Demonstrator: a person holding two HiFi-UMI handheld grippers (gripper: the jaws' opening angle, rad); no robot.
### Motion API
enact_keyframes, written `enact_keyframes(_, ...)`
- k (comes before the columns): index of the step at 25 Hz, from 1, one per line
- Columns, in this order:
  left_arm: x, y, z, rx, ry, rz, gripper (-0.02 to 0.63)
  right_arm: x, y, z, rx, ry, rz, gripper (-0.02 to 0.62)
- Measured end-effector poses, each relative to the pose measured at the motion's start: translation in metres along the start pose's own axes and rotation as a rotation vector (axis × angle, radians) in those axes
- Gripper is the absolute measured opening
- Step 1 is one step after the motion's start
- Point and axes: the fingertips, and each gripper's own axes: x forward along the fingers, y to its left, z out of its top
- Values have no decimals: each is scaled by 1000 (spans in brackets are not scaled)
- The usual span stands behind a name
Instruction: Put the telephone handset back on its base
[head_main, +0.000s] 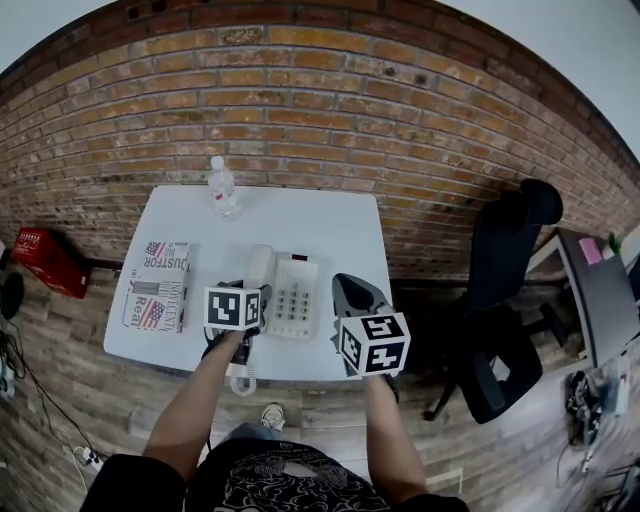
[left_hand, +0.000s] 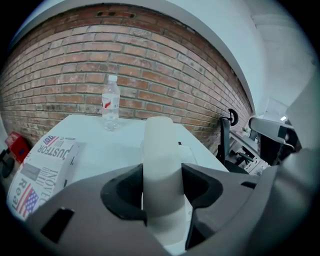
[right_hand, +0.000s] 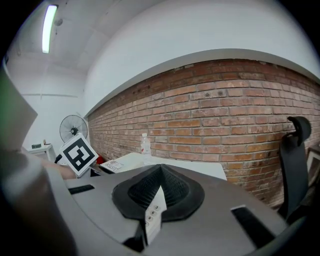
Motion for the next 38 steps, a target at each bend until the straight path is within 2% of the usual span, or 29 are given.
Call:
enact_keyframes(11, 35, 7, -12, -31, 91, 48, 216, 10, -7, -12, 13, 26, -16, -3)
enact_keyframes(23, 45, 11, -18, -39, 110, 86, 216, 9, -15, -20, 33, 41, -27, -2)
enact_keyframes(31, 48, 8, -19, 0, 112, 74, 229, 8, -15, -26, 38, 53, -20, -2)
enact_keyframes(38, 45, 1, -22, 39, 124, -8, 233, 3, -15, -27, 35, 56, -21, -3)
